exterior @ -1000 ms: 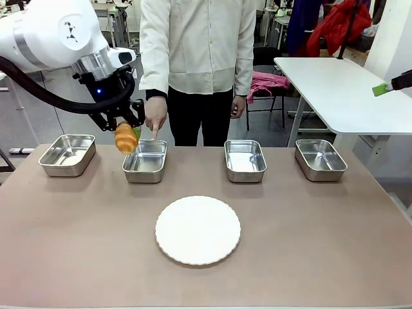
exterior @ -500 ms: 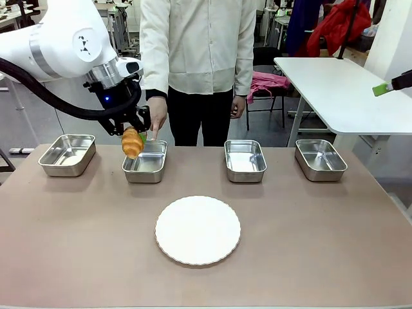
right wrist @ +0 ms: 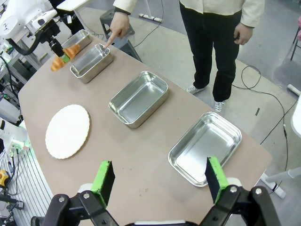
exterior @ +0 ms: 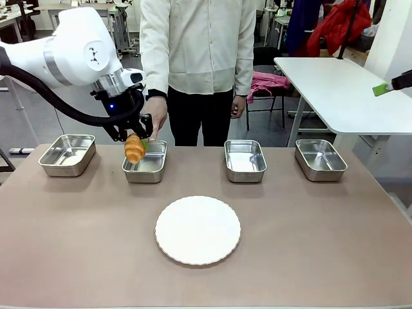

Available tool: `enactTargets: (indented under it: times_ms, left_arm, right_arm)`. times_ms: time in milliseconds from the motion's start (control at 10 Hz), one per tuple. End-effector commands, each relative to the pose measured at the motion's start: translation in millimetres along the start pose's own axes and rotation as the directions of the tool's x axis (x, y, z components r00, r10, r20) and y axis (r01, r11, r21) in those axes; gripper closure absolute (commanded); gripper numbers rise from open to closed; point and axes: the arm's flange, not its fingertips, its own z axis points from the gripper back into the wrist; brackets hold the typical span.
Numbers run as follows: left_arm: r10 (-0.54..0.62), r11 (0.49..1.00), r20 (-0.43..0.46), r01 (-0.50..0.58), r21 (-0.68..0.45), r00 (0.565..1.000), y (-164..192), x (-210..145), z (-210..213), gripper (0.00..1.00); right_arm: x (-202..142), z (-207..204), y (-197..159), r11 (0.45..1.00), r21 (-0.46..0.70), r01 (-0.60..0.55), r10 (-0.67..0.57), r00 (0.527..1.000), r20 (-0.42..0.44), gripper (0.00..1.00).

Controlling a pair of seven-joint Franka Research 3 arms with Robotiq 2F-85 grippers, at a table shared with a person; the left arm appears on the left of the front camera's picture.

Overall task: Place the bread in the container.
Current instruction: Place the Butter Roll into the Airtight Container indicated by the human.

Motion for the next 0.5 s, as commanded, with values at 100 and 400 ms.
enactTargets:
  times_ms: [100,400]
  left_arm:
    - [-0.058,0.998,-0.002,0.058,-0.004,0.998,10.5,28.7,-11.3,0.57]
    - [-0.061,0.998,0.031,0.061,-0.008,0.998,24.8,49.6,-37.9,0.57]
  right_arm:
    - [1.4,1.2,1.1,1.0,0.004,-0.012,0.012,1.0,0.004,0.0]
    - [1.4,1.2,1.1,1.0,0.004,-0.012,0.012,1.0,0.004,0.0]
